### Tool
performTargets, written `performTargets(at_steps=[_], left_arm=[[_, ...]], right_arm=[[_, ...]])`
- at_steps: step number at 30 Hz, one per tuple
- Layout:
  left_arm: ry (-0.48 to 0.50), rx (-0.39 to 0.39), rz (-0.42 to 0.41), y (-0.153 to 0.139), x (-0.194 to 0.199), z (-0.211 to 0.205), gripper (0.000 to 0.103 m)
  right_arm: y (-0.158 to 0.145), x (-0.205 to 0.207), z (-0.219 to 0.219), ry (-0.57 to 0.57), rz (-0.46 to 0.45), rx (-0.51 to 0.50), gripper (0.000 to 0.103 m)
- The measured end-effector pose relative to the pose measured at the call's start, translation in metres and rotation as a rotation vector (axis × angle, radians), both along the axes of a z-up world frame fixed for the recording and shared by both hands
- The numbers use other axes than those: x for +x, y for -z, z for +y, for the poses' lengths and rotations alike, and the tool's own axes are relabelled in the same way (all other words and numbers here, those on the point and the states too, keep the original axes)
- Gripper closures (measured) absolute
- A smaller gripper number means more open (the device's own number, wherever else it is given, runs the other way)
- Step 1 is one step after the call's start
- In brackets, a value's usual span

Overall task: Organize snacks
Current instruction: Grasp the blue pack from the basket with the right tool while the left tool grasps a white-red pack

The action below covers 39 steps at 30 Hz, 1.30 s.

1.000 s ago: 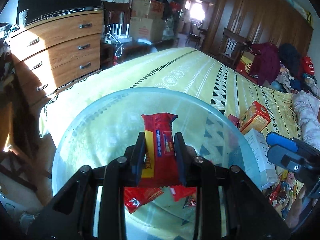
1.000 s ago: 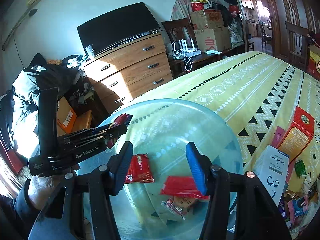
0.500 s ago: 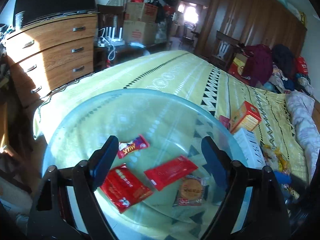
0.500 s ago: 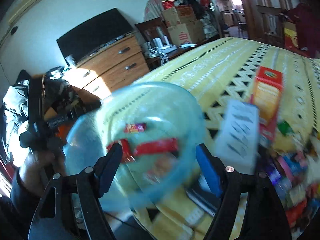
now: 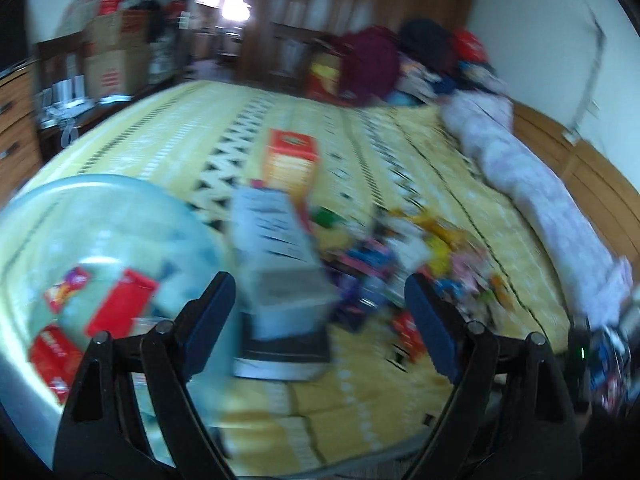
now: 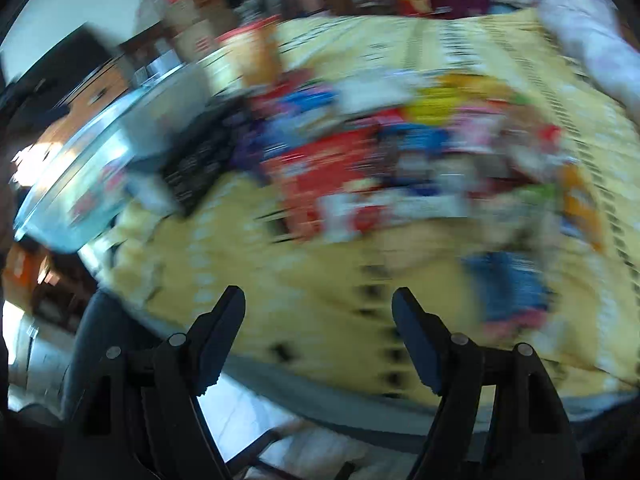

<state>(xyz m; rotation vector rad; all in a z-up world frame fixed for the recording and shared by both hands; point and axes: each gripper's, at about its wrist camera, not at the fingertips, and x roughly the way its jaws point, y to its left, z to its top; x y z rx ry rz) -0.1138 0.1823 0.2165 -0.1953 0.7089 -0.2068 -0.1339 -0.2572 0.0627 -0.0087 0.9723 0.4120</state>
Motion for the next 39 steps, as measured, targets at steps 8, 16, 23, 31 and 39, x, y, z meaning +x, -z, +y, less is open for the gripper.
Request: performTargets(at_steps=[8, 16, 23, 31, 39], left_arm=[[0.168, 0.009, 0.151, 0.042, 0.009, -0.067, 0.016], [0.333, 0.049, 0.202, 0.074, 0.022, -0.121, 0.018], [0.565, 0.091, 0.228, 0.118, 0.049, -0.196, 0.046], [0.575, 0.182, 0.246, 0.148, 0.067, -0.23, 0.046], [0.575, 0.191, 0.263, 0.149, 0.049, -0.233, 0.066]], right_arm=[[0.014, 0.039, -0.075, 0.171, 0.011, -0.108, 0.02], [0.053, 0.061, -0.093, 0.157, 0.078, -0.061, 0.046], [0.046, 0.044, -0.106, 0.157, 0.041, 0.042, 0.056], [0.047, 0.036, -0.107, 0.096, 0.04, 0.087, 0.055], [0.049, 0.033, -0.112, 0.065, 0.026, 0.099, 0.044]])
